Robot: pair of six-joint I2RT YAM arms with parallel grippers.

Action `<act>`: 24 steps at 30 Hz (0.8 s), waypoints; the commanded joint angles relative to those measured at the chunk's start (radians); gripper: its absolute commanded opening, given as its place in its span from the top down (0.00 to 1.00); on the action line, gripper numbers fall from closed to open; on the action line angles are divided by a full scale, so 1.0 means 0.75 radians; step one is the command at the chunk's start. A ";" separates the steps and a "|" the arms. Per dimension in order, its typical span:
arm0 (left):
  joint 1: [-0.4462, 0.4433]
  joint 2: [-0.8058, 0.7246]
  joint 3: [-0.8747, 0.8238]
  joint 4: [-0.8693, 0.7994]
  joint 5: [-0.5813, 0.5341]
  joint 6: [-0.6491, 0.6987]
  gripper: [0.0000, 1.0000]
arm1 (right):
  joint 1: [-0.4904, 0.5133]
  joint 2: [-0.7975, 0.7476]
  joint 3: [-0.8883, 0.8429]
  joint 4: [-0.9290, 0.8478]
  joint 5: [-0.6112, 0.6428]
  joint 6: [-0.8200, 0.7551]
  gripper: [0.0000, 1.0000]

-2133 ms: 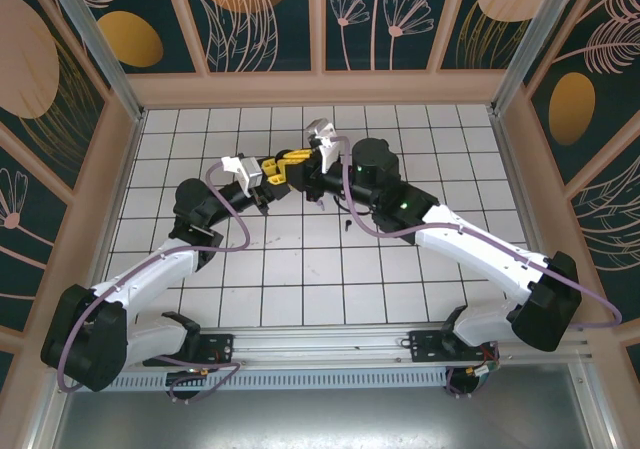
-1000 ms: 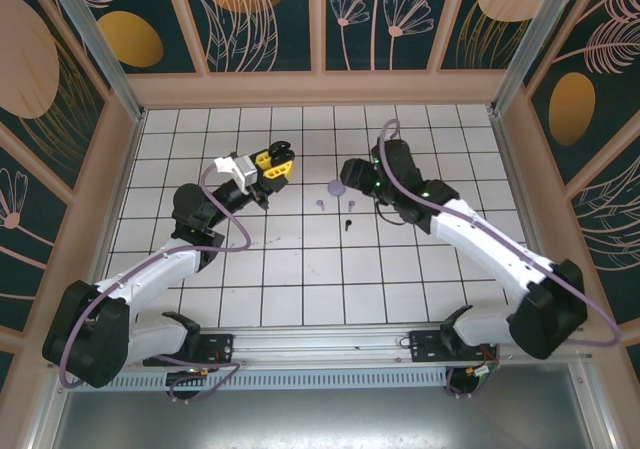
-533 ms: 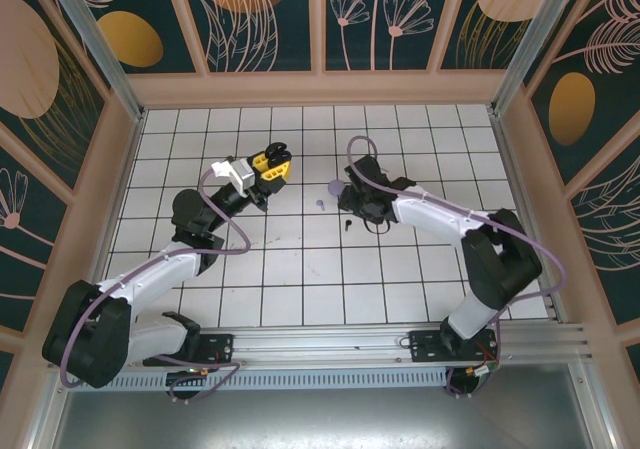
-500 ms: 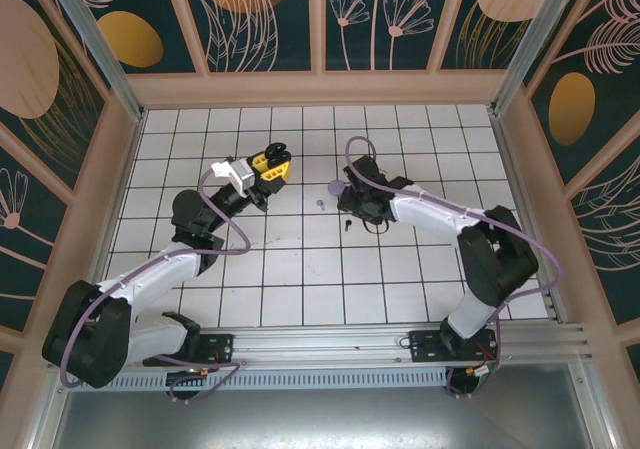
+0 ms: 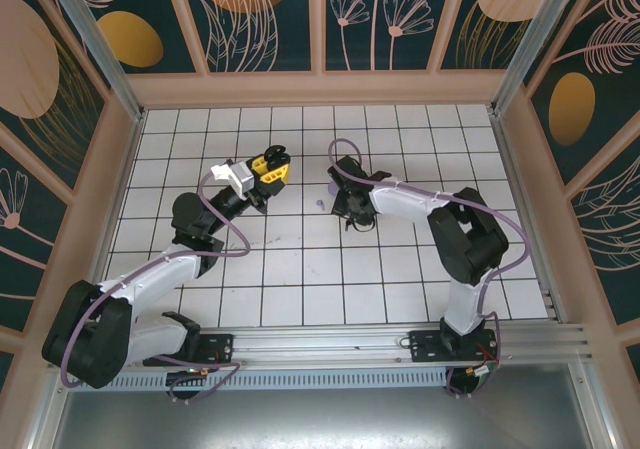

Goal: Insert the wireless bluetooth earbuds into the charging case

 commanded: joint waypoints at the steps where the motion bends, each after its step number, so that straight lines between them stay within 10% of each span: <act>1: -0.005 -0.031 -0.016 0.081 -0.009 -0.012 1.00 | 0.021 0.041 0.054 -0.084 0.047 0.018 0.52; 24: -0.005 -0.033 -0.024 0.086 -0.006 -0.016 1.00 | 0.070 0.109 0.053 -0.103 0.084 0.013 0.61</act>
